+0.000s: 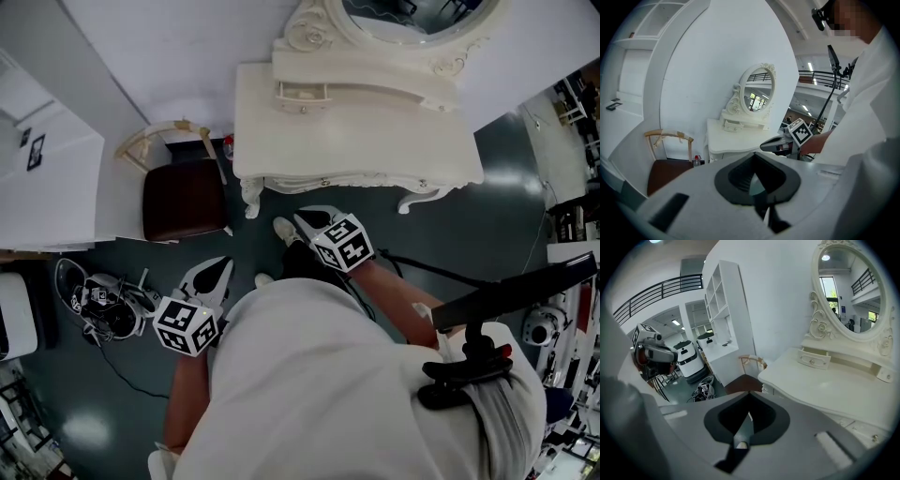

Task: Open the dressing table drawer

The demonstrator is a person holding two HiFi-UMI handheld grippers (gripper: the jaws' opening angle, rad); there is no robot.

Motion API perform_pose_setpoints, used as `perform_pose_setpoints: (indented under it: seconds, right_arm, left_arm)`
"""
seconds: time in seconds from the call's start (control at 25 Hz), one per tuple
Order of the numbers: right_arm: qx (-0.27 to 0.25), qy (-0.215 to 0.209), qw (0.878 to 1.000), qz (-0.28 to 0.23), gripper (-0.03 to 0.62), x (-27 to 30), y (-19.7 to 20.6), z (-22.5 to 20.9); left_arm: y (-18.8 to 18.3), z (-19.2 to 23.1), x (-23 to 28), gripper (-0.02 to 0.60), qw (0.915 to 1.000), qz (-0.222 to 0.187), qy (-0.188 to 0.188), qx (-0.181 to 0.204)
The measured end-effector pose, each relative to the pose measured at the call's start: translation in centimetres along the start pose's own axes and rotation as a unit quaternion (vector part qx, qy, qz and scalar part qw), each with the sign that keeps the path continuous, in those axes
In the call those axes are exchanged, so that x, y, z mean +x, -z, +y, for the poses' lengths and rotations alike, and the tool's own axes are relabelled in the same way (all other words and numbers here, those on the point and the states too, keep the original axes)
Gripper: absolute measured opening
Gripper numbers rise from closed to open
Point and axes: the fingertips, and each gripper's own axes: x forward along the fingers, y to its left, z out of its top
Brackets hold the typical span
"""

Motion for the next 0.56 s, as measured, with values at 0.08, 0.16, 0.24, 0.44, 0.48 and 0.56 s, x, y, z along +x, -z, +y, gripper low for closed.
perform_pose_setpoints:
  seconds: [0.08,0.16,0.24,0.44,0.48,0.56]
  right_arm:
    - [0.000,0.003,1.000,0.003,-0.002,-0.4,0.3,0.2]
    - [0.000,0.006,1.000,0.008,-0.003,-0.9,0.7,0.5]
    - [-0.002,0.009,1.000,0.013,-0.003,-1.6,1.3,0.6]
    - [-0.007,0.008,1.000,0.028,-0.003,-3.2,2.9,0.9]
    - [-0.008,0.008,1.000,0.029,-0.003,-3.5,3.2,1.0]
    - [-0.010,0.006,1.000,0.028,-0.003,-4.1,3.5,1.4]
  left_arm:
    - [0.3,-0.1,0.1,0.003,1.0000,0.000,0.007,-0.003]
    - [0.9,-0.5,0.3,0.003,0.9998,0.003,0.015,-0.008]
    - [1.5,-0.8,0.6,0.003,0.9997,0.010,0.022,-0.009]
    - [2.3,-1.9,0.7,0.003,0.9995,0.015,0.025,-0.010]
    - [2.5,-2.1,0.6,0.003,0.9995,0.016,0.025,-0.011]
    - [3.0,-2.7,0.4,0.003,0.9994,0.017,0.024,-0.015]
